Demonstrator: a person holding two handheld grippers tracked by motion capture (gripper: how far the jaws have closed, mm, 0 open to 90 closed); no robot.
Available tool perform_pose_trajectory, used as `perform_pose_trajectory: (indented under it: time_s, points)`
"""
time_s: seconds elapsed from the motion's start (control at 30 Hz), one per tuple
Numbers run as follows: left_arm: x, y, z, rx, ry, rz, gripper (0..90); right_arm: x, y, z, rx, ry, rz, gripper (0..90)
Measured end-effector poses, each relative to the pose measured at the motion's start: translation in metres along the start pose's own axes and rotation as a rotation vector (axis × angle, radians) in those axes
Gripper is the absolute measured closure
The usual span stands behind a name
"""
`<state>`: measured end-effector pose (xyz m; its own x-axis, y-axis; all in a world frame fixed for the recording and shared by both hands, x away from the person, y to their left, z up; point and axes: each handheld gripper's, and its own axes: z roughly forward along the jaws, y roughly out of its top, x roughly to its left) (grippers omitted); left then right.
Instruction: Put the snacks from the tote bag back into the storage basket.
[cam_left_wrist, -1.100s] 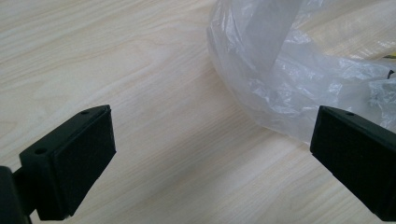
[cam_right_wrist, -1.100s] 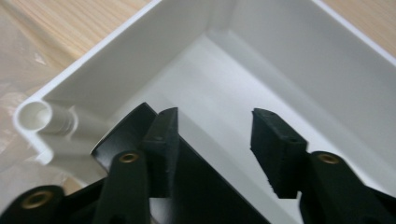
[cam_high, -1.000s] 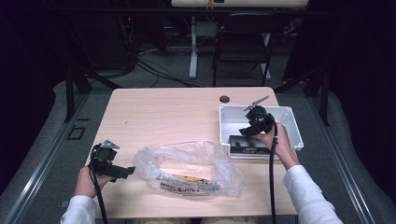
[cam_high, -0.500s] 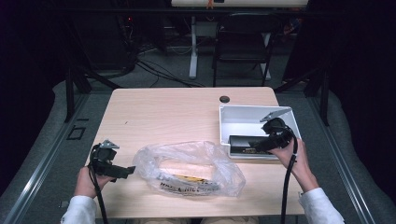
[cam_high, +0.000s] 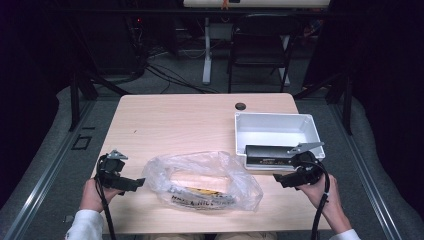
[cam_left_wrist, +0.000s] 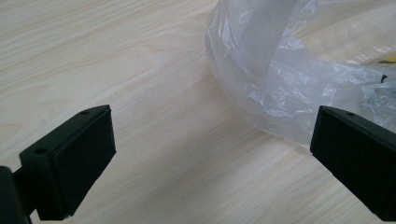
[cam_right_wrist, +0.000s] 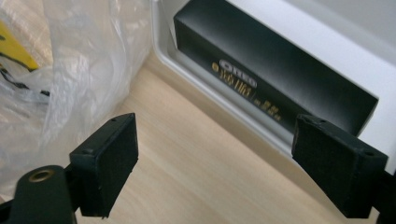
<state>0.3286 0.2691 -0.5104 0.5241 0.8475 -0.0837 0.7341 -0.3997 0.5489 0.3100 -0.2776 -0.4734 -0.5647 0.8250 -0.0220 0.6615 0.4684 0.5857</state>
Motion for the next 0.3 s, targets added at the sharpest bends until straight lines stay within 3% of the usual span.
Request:
perform_pose_trajectory:
  time_s: [0.3]
  points:
    - [0.003,0.000,0.001,0.004,0.001,0.004,0.0,0.003,-0.028,0.004,-0.006,-0.017,0.023,10.9]
